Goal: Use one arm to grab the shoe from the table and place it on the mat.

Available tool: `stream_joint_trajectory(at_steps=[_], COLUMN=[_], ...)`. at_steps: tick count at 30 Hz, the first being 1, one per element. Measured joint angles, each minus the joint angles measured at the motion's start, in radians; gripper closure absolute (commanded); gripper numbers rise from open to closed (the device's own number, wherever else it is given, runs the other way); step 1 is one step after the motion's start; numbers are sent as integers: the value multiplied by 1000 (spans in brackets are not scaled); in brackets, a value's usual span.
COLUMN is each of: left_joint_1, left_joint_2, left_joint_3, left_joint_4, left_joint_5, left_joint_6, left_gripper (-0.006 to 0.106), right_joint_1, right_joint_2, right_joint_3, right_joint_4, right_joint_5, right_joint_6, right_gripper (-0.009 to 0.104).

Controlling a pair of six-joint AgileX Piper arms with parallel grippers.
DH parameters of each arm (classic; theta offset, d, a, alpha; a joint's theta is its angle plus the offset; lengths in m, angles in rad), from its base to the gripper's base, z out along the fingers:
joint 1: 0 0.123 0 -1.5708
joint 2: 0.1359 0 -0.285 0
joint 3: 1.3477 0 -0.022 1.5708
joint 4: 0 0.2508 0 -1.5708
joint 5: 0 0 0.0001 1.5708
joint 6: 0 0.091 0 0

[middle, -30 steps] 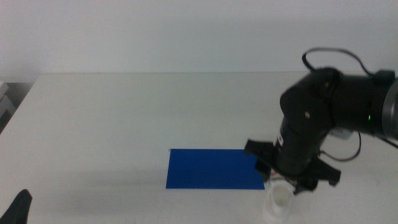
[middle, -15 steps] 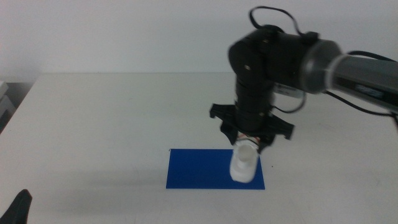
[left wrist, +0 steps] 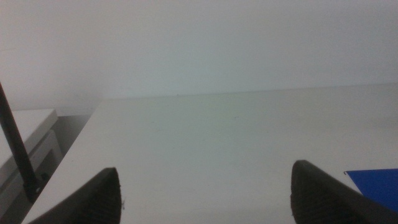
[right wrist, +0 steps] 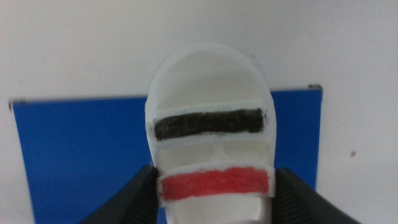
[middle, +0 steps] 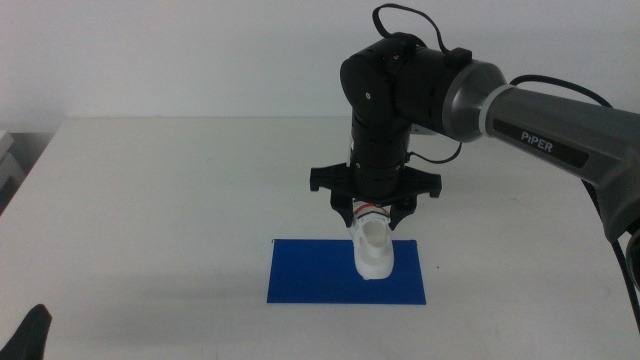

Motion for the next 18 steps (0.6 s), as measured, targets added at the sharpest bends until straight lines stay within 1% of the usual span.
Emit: stream_joint_trajectory(at_steps=[5,13,18], left_joint_1=[0,0,0], left_joint_2=[0,0,0], left_joint_3=[0,0,0], left_joint_4=[0,0,0], left_joint_5=[0,0,0], left_joint_6=[0,0,0], left_gripper=[7,7,7], right_joint_1=[0,0,0], right_joint_2=[0,0,0], right_joint_3=[0,0,0], right_joint_4=[7,22,32], right_joint_5=[1,8,8], right_joint_6=[-284,-855,-1181], right_gripper=[99,99,99])
